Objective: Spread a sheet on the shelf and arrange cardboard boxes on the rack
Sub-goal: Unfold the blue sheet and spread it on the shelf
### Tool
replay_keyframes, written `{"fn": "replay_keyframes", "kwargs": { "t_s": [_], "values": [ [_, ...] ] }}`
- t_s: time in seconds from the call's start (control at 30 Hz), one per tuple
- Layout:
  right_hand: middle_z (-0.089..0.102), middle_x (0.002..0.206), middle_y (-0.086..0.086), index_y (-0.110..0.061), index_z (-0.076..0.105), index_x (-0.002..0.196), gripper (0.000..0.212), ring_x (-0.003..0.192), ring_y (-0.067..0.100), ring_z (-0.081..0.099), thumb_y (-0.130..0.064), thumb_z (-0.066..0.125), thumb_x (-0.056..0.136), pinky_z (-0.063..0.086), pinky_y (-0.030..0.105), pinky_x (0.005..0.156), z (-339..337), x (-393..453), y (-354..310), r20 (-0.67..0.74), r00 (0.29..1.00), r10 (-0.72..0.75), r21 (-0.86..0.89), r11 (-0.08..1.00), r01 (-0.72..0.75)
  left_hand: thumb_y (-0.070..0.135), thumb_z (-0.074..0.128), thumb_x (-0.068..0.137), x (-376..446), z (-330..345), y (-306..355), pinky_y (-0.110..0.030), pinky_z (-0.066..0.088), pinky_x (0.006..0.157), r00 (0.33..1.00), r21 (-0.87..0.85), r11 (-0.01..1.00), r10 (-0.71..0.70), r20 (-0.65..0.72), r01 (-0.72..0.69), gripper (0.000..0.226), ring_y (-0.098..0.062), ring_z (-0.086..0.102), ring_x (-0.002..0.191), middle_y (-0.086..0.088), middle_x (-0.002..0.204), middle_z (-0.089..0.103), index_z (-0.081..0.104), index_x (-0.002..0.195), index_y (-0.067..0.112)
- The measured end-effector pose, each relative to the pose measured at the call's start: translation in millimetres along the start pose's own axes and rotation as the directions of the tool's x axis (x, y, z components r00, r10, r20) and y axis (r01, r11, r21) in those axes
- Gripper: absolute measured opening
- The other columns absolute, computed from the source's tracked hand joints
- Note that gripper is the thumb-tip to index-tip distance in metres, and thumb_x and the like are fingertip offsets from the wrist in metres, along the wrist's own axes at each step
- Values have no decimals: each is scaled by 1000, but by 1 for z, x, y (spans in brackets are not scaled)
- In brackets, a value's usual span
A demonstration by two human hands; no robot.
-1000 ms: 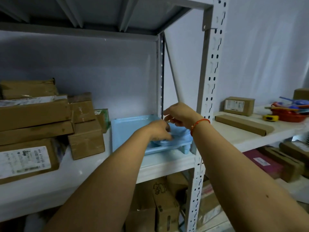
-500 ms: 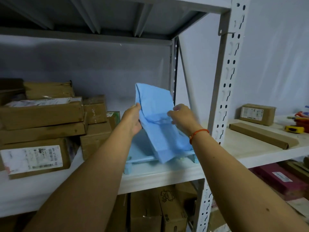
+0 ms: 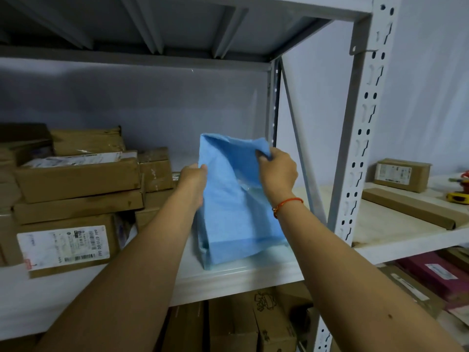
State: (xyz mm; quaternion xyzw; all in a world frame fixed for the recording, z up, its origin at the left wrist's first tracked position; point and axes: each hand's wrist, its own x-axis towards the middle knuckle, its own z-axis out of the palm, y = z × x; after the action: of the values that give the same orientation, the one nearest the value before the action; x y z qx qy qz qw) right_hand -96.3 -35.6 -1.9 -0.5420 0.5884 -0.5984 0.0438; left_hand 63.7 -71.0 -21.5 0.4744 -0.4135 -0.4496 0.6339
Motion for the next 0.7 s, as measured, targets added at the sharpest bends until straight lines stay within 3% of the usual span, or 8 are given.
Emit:
{"fn": "replay_keyframes", "kwargs": {
  "t_s": [0.1,0.17,0.27,0.33,0.37,0.5,0.6,0.7],
  "values": [
    [65,75,11,-11,60,71,26,66,26,62,-27,56,90,48,33,58,1,13,-5,-157,987,-21,105,994,38,1,44,90,6,-12,-3,-36,49,79,969,353,936,94,-228,-8,33,-29,57,90,-15,117,58,53,122,-3],
    [61,78,11,-14,53,66,26,63,22,52,-26,57,89,35,28,53,-1,18,-15,-193,978,-73,90,992,92,0,53,85,-2,-13,-4,-38,44,96,917,608,789,303,-259,-90,54,-36,50,119,-18,139,45,39,137,0],
    [58,80,7,-15,53,70,25,66,21,50,-30,58,90,32,28,55,-2,18,-31,-122,976,-182,11,983,185,19,72,77,-20,-4,4,-40,26,114,771,760,485,636,32,-432,87,-31,27,142,-12,154,27,25,150,14],
    [56,78,4,-11,59,76,18,66,18,49,-24,63,88,37,29,58,2,16,-37,-2,961,-277,79,958,277,34,71,78,-15,3,16,-45,33,111,697,713,394,693,184,-580,73,-29,42,134,-9,145,46,40,143,19],
    [58,88,2,-10,64,91,8,70,16,52,-17,65,87,43,27,63,3,14,-40,53,952,-302,187,939,287,36,66,81,-9,5,22,-47,42,102,709,637,472,685,171,-609,56,-32,54,122,-12,130,60,54,131,15],
    [36,140,10,-12,27,146,71,115,25,54,-11,65,86,48,32,95,1,20,-26,62,997,-52,284,958,32,22,52,95,3,1,40,-47,51,90,881,268,870,457,-123,-414,26,-31,65,99,-16,104,69,65,107,3],
    [48,136,16,-4,38,140,65,119,33,53,-27,67,87,48,40,96,2,22,4,228,948,222,81,966,-245,19,46,100,5,-5,48,-40,51,91,937,28,947,320,-139,-319,29,-25,62,103,-9,113,64,60,120,4],
    [68,94,13,-7,66,94,24,84,29,65,-29,66,86,57,45,79,7,15,21,328,920,215,168,945,-281,21,45,101,11,-8,51,-39,49,94,943,-23,955,290,-162,-297,33,-26,61,108,-11,122,63,57,126,4]
  ]
}}
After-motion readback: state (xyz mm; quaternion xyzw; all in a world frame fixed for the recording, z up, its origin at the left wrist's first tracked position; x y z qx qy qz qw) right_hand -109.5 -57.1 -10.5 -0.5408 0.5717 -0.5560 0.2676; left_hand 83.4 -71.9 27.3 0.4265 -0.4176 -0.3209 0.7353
